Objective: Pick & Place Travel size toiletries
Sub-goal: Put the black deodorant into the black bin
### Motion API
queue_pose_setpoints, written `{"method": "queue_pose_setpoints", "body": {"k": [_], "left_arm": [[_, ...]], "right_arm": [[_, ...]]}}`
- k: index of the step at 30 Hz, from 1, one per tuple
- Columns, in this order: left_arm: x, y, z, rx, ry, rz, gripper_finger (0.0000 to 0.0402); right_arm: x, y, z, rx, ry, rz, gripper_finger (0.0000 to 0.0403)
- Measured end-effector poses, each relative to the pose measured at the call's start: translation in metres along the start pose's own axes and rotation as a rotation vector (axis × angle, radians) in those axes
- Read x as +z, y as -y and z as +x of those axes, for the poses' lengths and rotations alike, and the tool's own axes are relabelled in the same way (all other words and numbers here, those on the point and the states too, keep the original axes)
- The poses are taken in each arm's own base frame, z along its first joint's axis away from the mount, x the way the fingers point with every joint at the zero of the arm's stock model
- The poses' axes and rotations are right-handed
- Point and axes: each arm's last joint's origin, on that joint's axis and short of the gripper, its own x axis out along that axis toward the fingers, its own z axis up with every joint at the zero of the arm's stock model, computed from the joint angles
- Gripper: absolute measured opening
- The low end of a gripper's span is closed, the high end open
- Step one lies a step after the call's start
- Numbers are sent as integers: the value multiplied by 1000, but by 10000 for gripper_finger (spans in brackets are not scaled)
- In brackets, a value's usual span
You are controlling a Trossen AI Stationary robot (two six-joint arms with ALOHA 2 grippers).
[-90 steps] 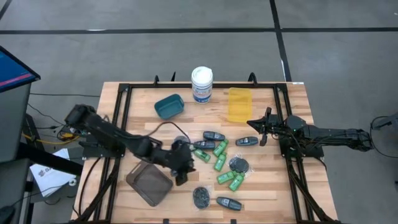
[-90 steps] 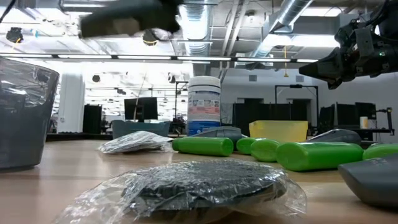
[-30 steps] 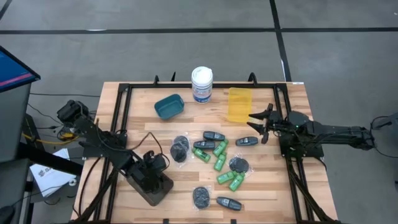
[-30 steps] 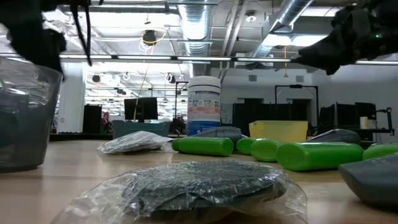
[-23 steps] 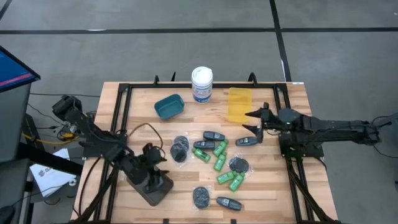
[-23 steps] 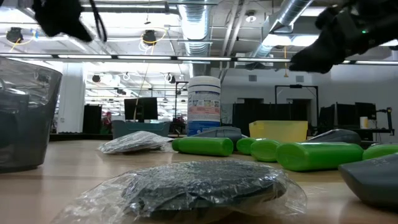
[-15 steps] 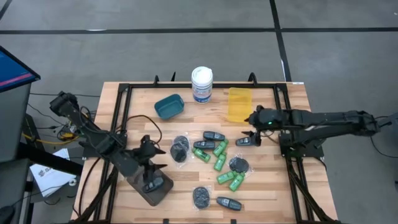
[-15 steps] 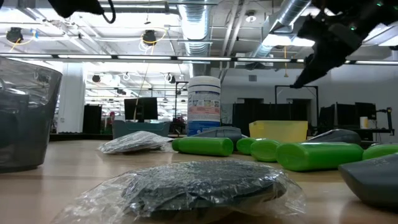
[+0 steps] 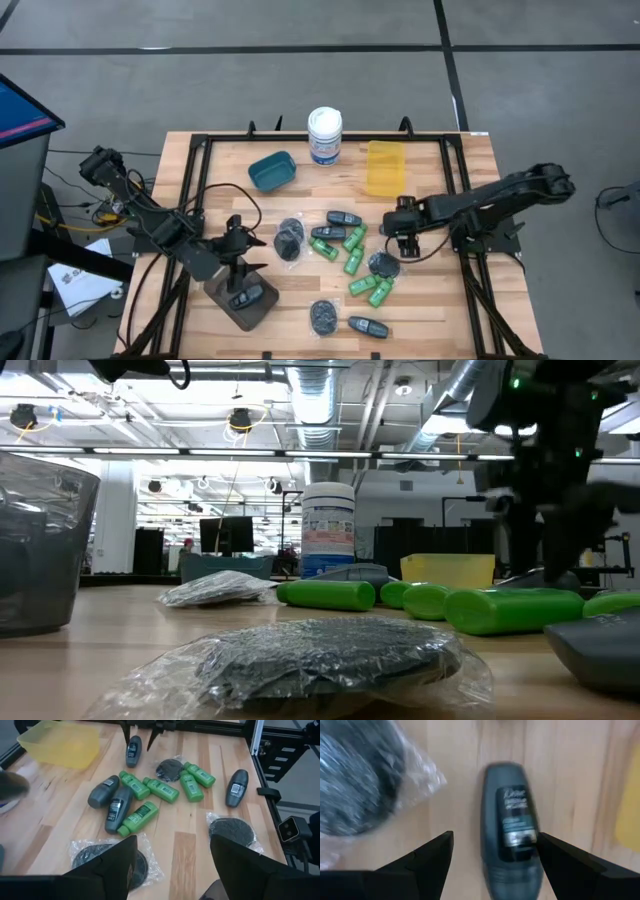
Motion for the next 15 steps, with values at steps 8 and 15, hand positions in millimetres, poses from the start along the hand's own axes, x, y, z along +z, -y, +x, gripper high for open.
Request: {"method": "queue_pose_setpoints", "body": {"k": [8,15], "left_arm": [[0,0,0,-15,-8,4,246],[0,0,0,-15,-8,60,246]], "right_arm": [[2,6,27,-8,-137,31,279],[2,11,31,5,-158,96,248]]}}
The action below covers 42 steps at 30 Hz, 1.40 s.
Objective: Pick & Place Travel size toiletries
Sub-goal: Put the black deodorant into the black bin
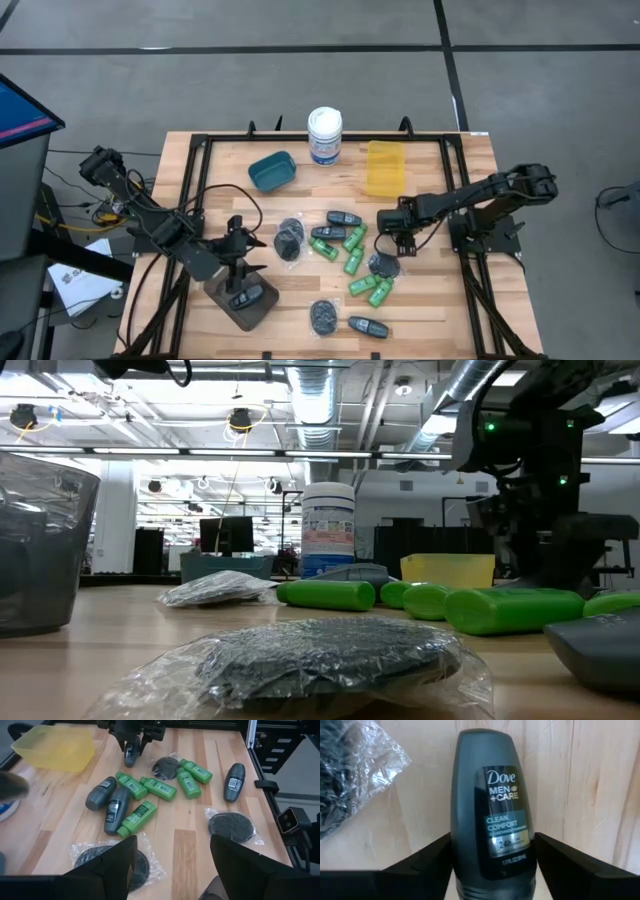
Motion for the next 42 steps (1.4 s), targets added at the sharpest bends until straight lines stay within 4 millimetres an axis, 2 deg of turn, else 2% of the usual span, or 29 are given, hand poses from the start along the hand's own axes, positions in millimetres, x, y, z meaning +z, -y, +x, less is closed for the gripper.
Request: {"method": "queue_pose_setpoints", "body": {"k": [4,10,16,20,24,28,34,38,42], "left_arm": [[0,0,0,0,0,25,246],[0,0,0,1,0,45,246],[1,-1,0,41,21,55,246],[2,-2,0,92,48,81,246],[4,-3,0,150,89,128,246],[4,-1,4,191,174,182,253],[-4,1,17,193,344,257,266],[-6,-4,22,151,524,283,266],[-7,-19,28,79,686,285,269]], "right_arm": [[-1,0,-2,12,6,25,200],[4,-2,-7,-13,24,36,201],[28,-8,-32,-73,155,-16,201],[51,-16,-58,-102,318,-58,201],[79,-32,-89,-76,613,-130,201],[98,-49,-115,-66,913,-215,201],[110,-58,-143,-91,1230,-266,201],[113,-58,-153,-57,1340,-289,202],[114,-59,-157,-21,1398,-304,202]]}}
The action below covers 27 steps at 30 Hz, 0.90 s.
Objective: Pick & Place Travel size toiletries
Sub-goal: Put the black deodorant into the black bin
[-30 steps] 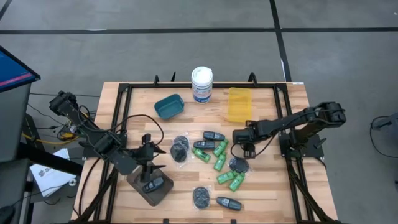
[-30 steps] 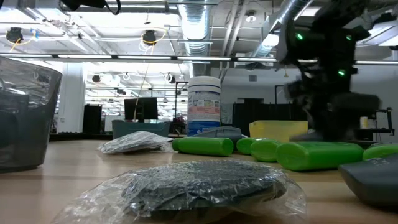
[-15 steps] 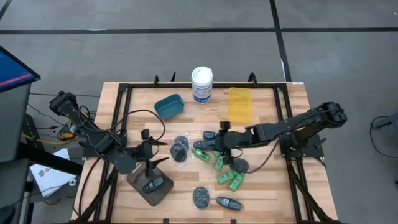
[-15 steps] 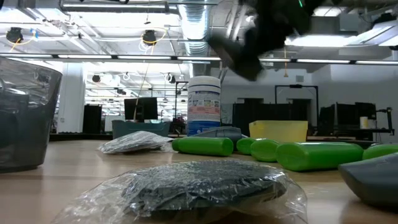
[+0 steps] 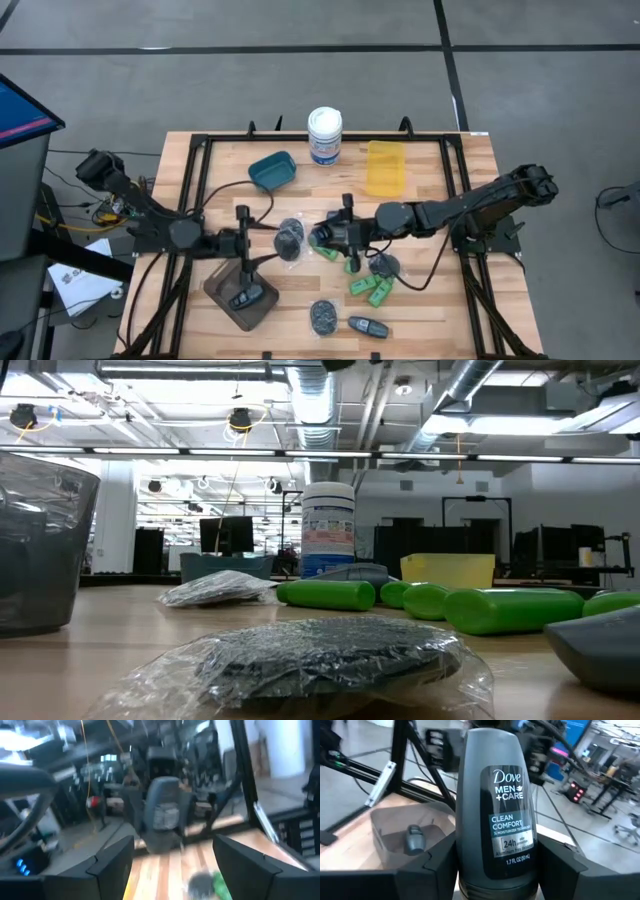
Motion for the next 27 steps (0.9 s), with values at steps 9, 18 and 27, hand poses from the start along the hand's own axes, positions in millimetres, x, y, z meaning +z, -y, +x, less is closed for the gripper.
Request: {"method": "queue_pose_setpoints", "body": {"k": [9,18,27], "left_arm": [[-18,-29,26,-116,124,19,271],[-31,-28,52,-158,160,68,271],[-18,-21,81,-150,186,115,271]], "right_arm": [[0,0,0,1,6,2,205],[0,0,0,2,1,2,207],[-2,2,1,0,-11,3,208]]}}
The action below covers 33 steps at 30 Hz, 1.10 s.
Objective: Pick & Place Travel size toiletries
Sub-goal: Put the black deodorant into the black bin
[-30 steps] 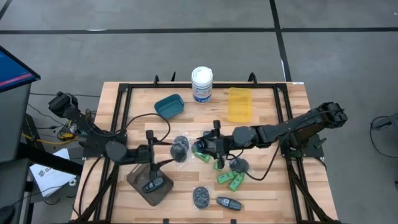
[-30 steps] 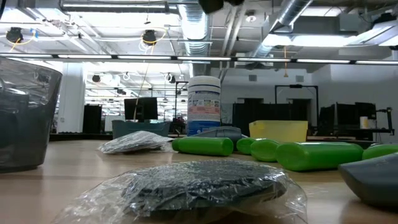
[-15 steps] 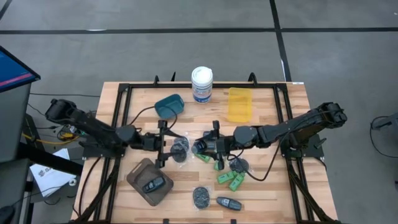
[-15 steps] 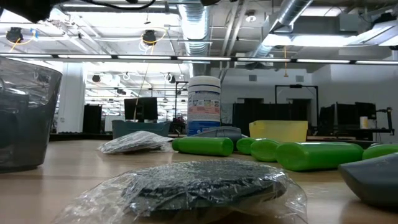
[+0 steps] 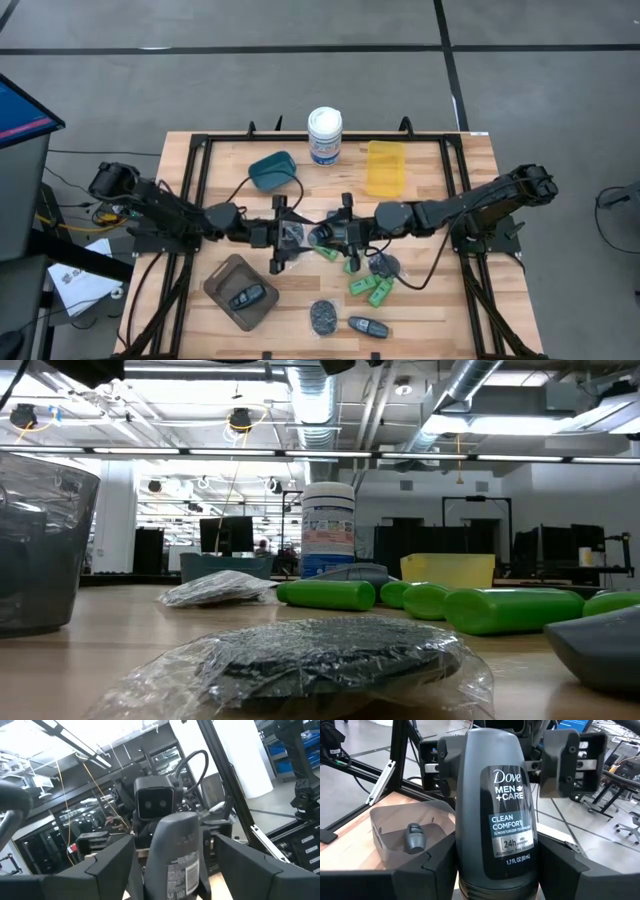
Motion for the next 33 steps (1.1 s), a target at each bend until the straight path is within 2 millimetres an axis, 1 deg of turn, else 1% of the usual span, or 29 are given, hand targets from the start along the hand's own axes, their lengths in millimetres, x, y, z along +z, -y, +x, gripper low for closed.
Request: {"method": "queue_pose_setpoints", "body": {"k": [3,8,12,17,27,33], "left_arm": [[-4,2,1,-12,-15,3,271],[-13,-1,5,-22,-33,-7,271],[-11,-5,12,-45,-6,-27,271],[-12,-4,13,-56,-13,-26,268],[-14,-5,13,-77,-23,-25,228],[-15,-7,13,-94,-18,-27,212]], "right_arm": [[0,0,0,1,-2,-1,209],[0,0,0,1,-3,-1,209],[0,0,0,2,-6,-1,209],[-1,0,0,4,-13,-3,211],[-1,-1,0,18,-9,-3,211],[-1,-1,0,27,-5,3,211]]}}
